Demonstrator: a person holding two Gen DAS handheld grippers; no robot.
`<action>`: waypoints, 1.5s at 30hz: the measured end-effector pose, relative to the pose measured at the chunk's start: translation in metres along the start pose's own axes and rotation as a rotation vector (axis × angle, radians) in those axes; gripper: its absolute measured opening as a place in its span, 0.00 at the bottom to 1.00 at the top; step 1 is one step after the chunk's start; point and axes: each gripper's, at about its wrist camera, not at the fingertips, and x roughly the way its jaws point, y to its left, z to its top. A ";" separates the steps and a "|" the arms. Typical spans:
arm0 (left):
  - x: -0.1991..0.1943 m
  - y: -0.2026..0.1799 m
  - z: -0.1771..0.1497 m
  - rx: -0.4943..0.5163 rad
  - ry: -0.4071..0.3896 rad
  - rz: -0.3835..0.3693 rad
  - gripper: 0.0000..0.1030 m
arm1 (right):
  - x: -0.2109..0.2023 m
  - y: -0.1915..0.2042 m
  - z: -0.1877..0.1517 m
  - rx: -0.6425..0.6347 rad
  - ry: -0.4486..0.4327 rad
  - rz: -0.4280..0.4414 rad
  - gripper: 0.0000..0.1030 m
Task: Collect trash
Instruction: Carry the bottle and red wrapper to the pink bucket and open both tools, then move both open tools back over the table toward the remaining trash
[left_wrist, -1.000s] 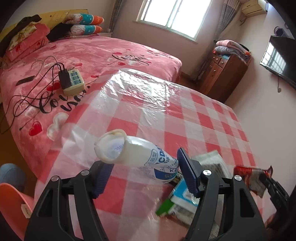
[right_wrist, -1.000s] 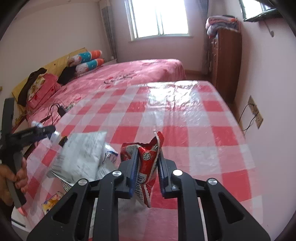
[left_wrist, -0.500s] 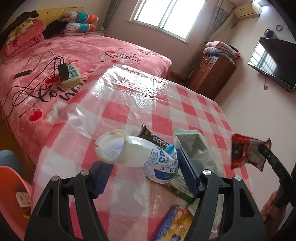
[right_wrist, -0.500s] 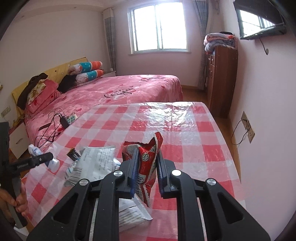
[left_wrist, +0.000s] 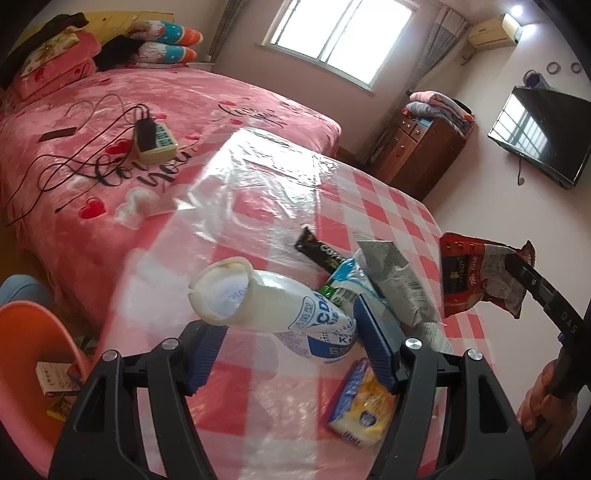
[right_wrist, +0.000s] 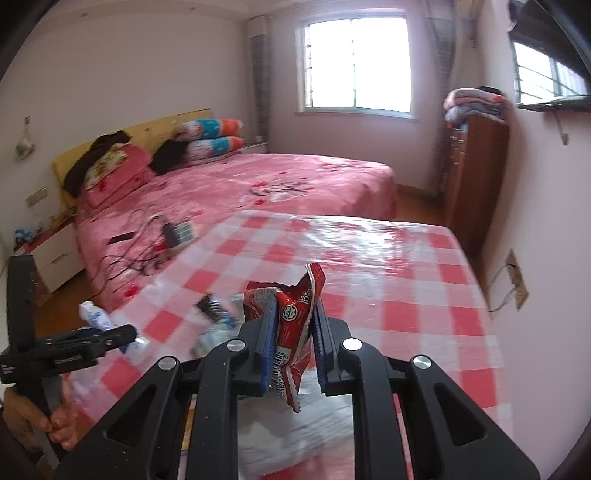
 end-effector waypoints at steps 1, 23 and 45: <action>-0.003 0.004 -0.001 -0.007 -0.003 0.002 0.67 | 0.001 0.006 0.000 -0.006 0.003 0.012 0.18; -0.095 0.147 -0.034 -0.198 -0.102 0.169 0.67 | 0.051 0.233 -0.018 -0.253 0.187 0.459 0.18; -0.110 0.265 -0.088 -0.407 -0.036 0.390 0.82 | 0.085 0.308 -0.058 -0.335 0.278 0.496 0.83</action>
